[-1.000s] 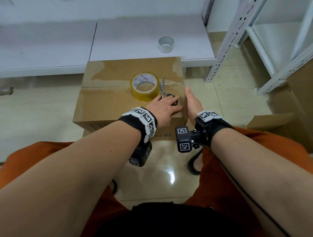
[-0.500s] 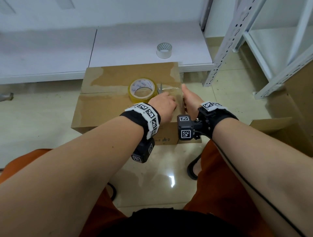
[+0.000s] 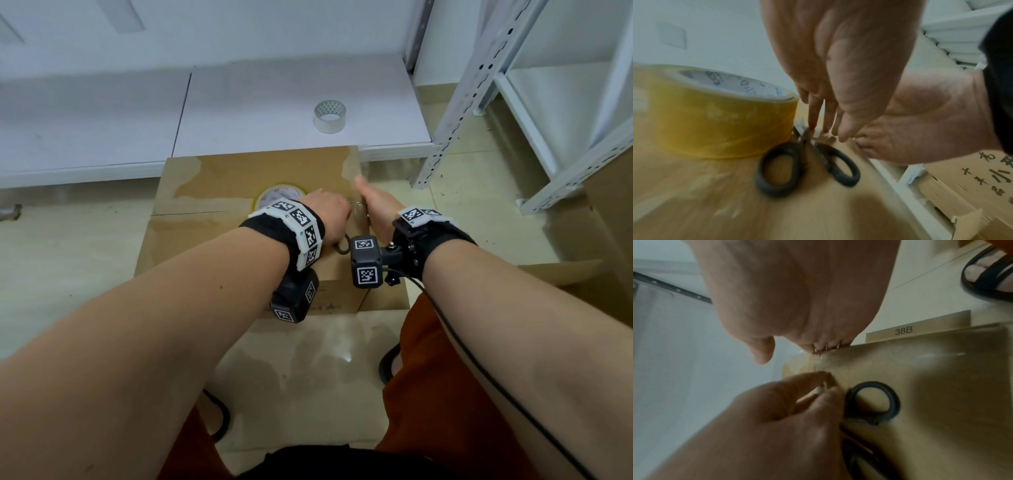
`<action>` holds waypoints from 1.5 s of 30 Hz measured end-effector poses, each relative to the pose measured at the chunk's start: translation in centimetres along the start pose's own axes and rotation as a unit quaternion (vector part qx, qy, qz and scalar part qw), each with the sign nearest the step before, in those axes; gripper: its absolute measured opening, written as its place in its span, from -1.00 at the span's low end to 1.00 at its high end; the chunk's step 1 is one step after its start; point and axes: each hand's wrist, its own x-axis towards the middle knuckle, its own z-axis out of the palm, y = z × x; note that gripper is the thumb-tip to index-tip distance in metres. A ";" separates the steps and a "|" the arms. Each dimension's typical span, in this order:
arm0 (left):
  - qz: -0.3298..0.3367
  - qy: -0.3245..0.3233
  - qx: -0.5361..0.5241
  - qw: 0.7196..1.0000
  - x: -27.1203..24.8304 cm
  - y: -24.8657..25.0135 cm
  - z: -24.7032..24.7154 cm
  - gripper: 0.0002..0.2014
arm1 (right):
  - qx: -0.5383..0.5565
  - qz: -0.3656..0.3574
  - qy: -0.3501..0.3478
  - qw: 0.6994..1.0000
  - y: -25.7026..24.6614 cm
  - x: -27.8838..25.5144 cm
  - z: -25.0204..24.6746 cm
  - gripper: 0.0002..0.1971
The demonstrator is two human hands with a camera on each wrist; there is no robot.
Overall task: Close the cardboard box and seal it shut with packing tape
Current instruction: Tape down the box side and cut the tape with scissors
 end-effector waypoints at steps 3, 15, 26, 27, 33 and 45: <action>-0.025 -0.006 -0.038 0.999 1.1 -0.4 -0.9 -0.72 | 0.024 0.027 0.011 0.999 0.3 0.8 -0.6 -0.25; -0.045 -0.064 -0.112 0.991 2.7 -2.4 -2.2 -0.62 | 0.126 -0.002 0.121 0.985 -2.3 1.8 0.0 -0.20; -0.002 -0.109 -0.082 0.991 2.8 -3.0 -1.9 -0.66 | 0.100 -0.046 0.087 0.990 -2.6 1.9 1.2 -0.08; -0.002 -0.112 -0.088 0.990 2.8 -3.0 -2.1 -0.65 | 0.105 -0.035 0.070 0.991 -2.3 2.1 1.0 -0.19; -0.019 -0.156 -0.115 0.981 3.6 -3.7 -3.5 -0.59 | 0.133 0.037 0.032 0.990 -1.0 3.3 -0.7 -0.08; -0.019 -0.180 -0.073 0.981 5.7 -4.6 -4.0 -0.47 | 0.198 0.000 0.040 0.979 0.3 8.6 -1.4 0.24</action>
